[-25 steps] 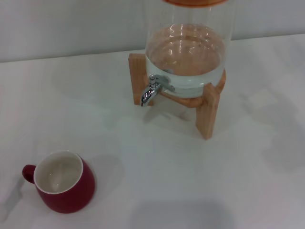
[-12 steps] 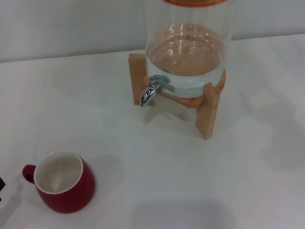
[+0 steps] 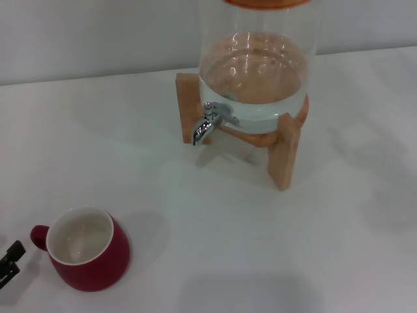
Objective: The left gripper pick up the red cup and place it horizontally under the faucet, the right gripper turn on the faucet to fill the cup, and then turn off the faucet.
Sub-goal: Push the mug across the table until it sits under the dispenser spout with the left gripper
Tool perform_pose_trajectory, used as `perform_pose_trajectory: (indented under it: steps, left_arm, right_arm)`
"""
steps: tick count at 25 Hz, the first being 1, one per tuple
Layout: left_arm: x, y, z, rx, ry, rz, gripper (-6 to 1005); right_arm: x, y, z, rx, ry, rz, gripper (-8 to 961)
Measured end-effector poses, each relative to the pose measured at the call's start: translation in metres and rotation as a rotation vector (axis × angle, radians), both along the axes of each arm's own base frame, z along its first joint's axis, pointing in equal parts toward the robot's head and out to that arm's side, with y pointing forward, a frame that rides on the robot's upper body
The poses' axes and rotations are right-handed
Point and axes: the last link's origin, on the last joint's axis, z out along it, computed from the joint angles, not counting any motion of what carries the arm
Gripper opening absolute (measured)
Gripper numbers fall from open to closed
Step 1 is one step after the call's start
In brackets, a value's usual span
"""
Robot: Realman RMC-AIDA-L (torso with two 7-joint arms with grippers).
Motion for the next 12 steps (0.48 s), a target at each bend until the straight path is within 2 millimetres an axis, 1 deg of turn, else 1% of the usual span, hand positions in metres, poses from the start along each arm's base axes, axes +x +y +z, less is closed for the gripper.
perform_pose_trajectory:
  steps: [6,12]
  left_arm:
    - [0.001,0.0042,-0.0012,-0.01,0.003,-0.001,765]
    - [0.001,0.0113,-0.0069,-0.064,0.016,0.013,765]
  right_arm:
    - [0.0013,-0.0018,0.0005,0.01,0.013,-0.002,720]
    - [0.0016,-0.0025,0.001,0.016,0.016,-0.002,720]
